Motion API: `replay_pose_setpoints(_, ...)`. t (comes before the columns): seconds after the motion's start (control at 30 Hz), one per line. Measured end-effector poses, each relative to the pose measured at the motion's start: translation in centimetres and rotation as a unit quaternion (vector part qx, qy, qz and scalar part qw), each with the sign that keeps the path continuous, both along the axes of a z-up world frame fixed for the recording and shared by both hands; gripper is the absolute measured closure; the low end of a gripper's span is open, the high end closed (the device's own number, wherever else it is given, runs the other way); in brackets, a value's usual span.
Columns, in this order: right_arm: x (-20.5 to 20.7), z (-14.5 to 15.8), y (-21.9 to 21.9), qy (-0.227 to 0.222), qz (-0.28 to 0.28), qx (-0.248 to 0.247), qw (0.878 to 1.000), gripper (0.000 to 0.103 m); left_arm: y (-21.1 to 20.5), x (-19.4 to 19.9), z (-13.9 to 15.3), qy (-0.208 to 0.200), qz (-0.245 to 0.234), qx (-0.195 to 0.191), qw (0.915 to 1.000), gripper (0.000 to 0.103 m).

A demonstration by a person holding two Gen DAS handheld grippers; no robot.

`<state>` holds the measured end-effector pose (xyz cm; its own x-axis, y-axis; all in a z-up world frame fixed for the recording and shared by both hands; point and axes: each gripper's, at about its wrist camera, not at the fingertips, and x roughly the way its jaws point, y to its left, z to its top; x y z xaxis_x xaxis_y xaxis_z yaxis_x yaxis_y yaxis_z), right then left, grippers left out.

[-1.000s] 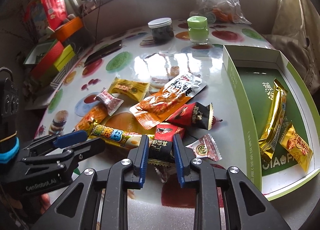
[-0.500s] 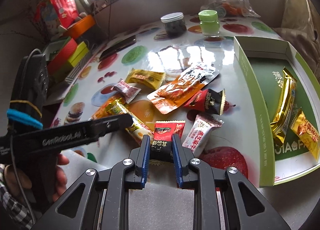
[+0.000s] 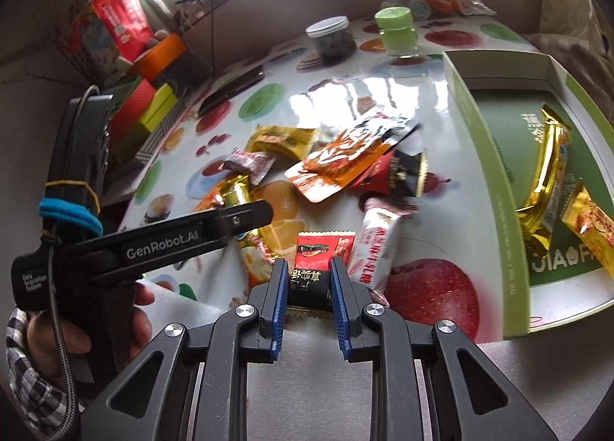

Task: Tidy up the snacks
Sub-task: 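Lift both held snacks and carry them toward the green box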

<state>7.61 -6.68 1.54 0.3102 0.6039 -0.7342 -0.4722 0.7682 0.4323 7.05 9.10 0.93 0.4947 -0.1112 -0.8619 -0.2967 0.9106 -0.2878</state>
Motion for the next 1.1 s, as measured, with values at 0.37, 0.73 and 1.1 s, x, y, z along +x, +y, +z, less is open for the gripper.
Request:
replay_pose_setpoints(0.37,0.1,0.0,-0.7,-0.002,-0.016,0.004,1.0,0.082,-0.4,0.0,0.0,0.003,0.002,0.031,0.9995,0.067)
replay_pose_setpoints(0.73,0.1,0.3,-1.3,-0.004,-0.024,0.011,1.0,0.082,0.1,-1.0,0.5,-0.008,-0.001,0.045,0.9989,0.078)
replay_pose_setpoints(1.1,-0.1,0.6,-1.1,-0.013,-0.024,0.01,1.0,0.082,0.2,-1.9,0.7,-0.017,-0.01,0.048,0.9986,0.079)
